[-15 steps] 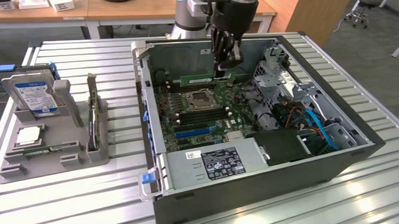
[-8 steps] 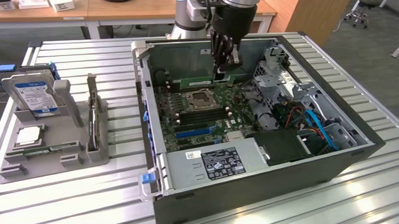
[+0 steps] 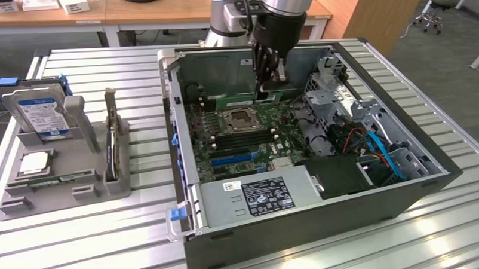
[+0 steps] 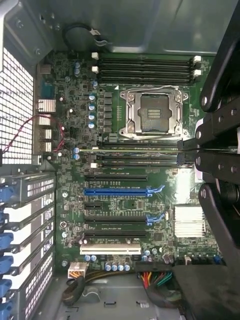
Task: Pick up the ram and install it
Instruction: 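Insert the ram into the slot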
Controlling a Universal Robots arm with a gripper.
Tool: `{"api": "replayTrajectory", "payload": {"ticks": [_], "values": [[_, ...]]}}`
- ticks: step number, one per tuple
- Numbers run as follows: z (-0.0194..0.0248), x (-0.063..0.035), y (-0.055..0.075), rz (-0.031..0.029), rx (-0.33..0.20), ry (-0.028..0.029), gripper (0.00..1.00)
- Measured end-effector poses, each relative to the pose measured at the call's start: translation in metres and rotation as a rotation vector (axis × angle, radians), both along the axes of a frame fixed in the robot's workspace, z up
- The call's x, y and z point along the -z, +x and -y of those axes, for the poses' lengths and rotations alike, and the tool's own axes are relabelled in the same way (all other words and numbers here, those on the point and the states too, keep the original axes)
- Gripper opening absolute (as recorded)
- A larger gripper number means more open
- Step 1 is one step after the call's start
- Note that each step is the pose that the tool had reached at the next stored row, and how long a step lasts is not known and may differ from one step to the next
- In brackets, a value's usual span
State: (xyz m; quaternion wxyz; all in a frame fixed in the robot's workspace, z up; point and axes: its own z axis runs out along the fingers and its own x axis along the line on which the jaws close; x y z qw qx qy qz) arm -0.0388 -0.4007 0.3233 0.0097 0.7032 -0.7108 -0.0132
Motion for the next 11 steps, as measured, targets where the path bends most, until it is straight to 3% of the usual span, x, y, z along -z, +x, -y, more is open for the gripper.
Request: {"api": "replayTrajectory", "payload": {"ticks": [11], "values": [[0.0000, 0.0149, 0.000, 0.0000, 0.000, 0.0001, 0.12]]}}
